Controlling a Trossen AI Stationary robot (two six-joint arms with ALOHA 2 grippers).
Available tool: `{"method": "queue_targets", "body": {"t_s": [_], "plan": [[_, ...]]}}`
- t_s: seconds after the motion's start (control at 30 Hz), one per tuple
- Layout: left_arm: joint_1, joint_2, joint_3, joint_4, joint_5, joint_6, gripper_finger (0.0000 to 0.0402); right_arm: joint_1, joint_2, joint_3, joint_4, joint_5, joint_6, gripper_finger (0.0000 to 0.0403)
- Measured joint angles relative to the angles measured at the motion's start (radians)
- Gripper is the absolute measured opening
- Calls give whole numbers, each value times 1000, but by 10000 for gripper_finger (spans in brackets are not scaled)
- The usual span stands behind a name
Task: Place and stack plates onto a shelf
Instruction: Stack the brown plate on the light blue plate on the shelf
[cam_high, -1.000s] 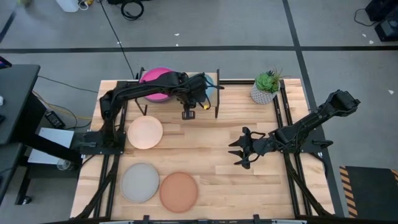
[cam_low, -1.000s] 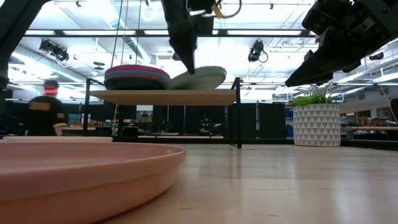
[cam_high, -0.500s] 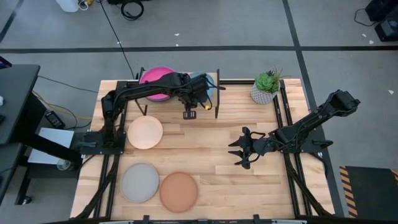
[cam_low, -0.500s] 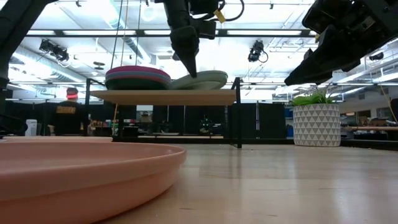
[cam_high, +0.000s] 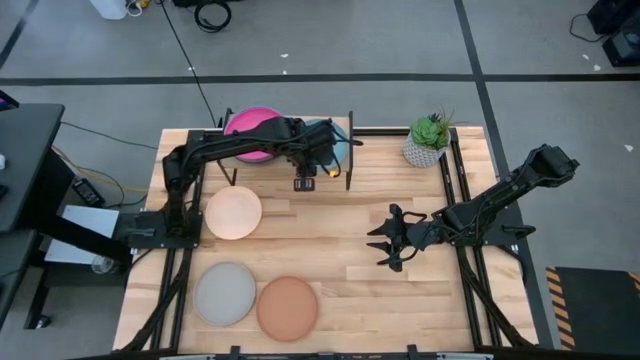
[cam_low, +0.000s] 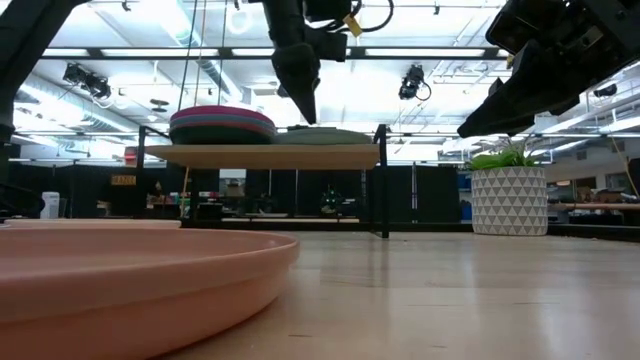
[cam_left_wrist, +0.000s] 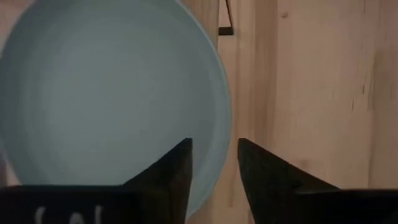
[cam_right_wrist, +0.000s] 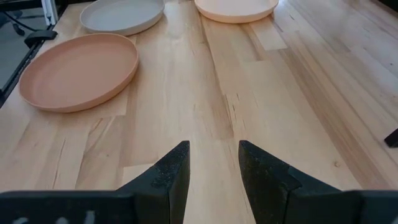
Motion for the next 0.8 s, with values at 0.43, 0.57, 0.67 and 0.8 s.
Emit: {"method": "queue_targets", "body": {"t_s": [0.43,0.57,0.67,0.8], "plan": [[-210,-87,4,-104,136,-5,143,0,0,0,-12,0,0,144],[-324,-89,-40,-135,213,-205,143,0,0,0,-15,0,0,144],[-418,-87,-143,-112,198,-323,143,0,0,0,-12,0,0,144],[-523,-86,-333,18,186,-455,143,0,0,0,-8,14,0,144]]}}
